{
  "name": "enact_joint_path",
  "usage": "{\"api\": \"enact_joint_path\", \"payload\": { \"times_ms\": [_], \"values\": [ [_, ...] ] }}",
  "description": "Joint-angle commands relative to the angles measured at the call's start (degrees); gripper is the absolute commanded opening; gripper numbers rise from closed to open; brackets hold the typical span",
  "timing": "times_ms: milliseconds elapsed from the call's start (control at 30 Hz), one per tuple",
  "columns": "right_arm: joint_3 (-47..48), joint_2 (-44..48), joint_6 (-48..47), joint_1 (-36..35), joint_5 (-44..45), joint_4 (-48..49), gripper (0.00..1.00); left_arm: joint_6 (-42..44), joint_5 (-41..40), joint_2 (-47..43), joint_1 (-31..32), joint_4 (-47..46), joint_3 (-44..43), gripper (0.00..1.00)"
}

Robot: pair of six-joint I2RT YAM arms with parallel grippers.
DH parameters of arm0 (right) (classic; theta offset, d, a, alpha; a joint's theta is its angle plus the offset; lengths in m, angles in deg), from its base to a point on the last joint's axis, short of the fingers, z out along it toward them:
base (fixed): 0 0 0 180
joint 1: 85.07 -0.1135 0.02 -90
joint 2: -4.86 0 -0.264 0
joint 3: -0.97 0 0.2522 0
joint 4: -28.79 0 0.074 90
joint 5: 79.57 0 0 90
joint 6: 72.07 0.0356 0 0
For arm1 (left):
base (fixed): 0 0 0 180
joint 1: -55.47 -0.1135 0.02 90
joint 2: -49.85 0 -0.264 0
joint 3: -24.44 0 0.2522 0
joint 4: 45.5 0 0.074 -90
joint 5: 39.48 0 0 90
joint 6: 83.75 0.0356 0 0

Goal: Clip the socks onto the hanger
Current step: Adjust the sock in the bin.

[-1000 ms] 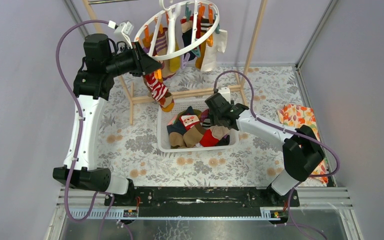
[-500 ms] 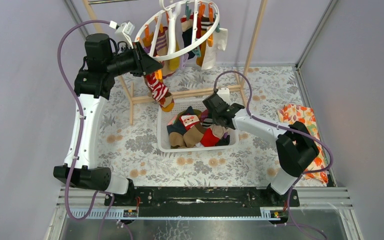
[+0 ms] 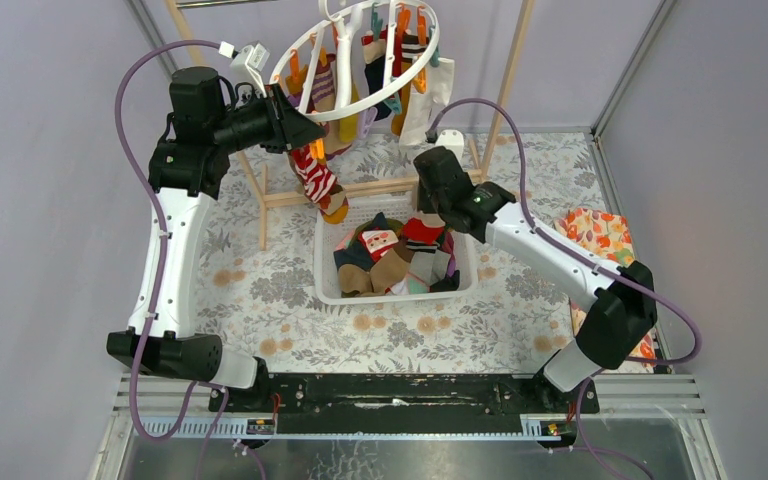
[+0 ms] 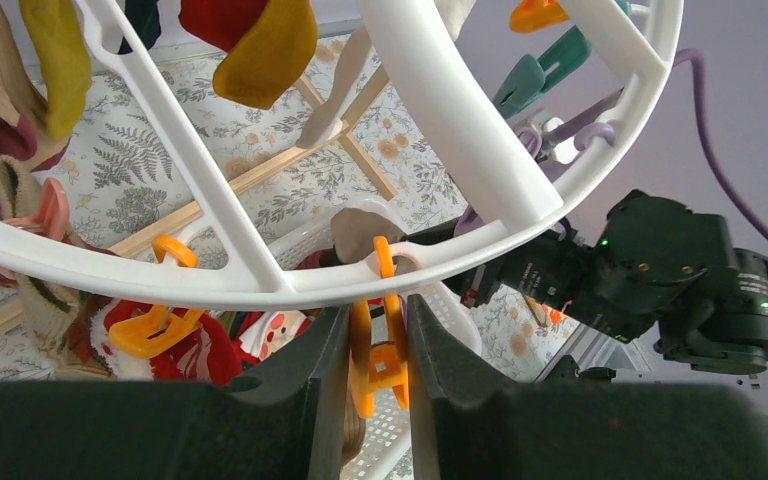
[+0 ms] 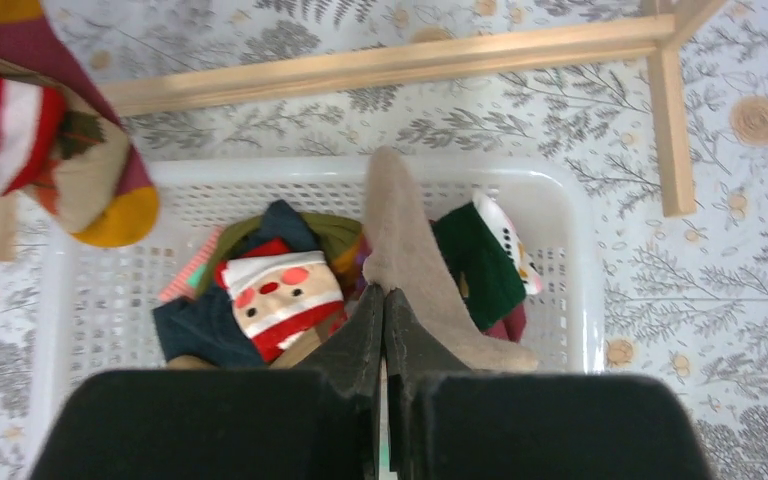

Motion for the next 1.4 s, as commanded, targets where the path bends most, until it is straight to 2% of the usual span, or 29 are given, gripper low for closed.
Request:
{"api": "enact_joint_path", "payload": {
  "times_ms": [0,267,500,567,733,767,833,900,1000,1033,1100,1200,1267,1367],
  "values": [
    [5.4,1.2,-0.6,0.3,-4.3,-1.9,0.0,0.9,1.5,-0.6,0.1,0.3,-1.1,0.0],
    [7.7,0.8,1.0,0.3,-12.2,-0.4,0.0,1.1,1.7,-0.6,0.1,0.3,-1.0,0.0],
    [6.8,-2.5,5.7,0.3,-23.3,1.6,0.0,1.3,1.7,-0.8,0.1,0.3,-1.0,0.0],
    [6.7,-4.4,5.8,0.2,-22.0,0.9,0.0,1.3,1.7,-0.9,0.1,0.3,-1.0,0.0],
    [5.3,-8.1,1.6,0.3,-11.5,1.6,0.01,1.4,1.6,-1.3,0.1,0.3,-0.8,0.0],
    [4.8,-8.6,0.6,0.3,-10.0,2.4,0.07,1.4,1.7,-1.3,0.1,0.3,-0.7,0.0],
    [4.2,-9.2,-1.7,0.3,-8.1,4.3,0.27,1.4,1.8,-1.3,0.1,0.3,-0.7,0.0],
    [3.8,-9.3,-4.8,0.3,-6.9,6.3,0.39,1.5,1.7,-1.3,0.1,0.3,-0.8,0.0],
    [0.8,-6.7,-12.7,0.3,-7.9,12.1,0.66,1.7,1.7,-1.4,0.1,0.3,-0.8,0.0],
    [-1.1,-5.1,-16.0,0.2,-9.2,15.0,0.72,1.7,1.7,-1.4,0.1,0.3,-0.8,0.0],
    [-7.3,-0.5,-24.5,0.3,-14.1,22.0,0.77,1.8,1.8,-1.5,0.1,0.3,-0.9,0.0],
    [-18.8,7.1,-37.1,0.0,-24.5,32.3,0.77,1.9,2.2,-1.5,0.1,0.4,-0.9,0.0],
    [-23.6,10.6,-45.3,-0.2,-32.2,33.2,0.77,1.9,2.4,-1.1,0.1,0.5,-0.9,0.0],
    [-26.2,12.7,-52.6,-1.0,-38.1,29.2,0.75,1.9,2.6,-0.9,0.1,0.7,-1.0,0.0]
  ]
}}
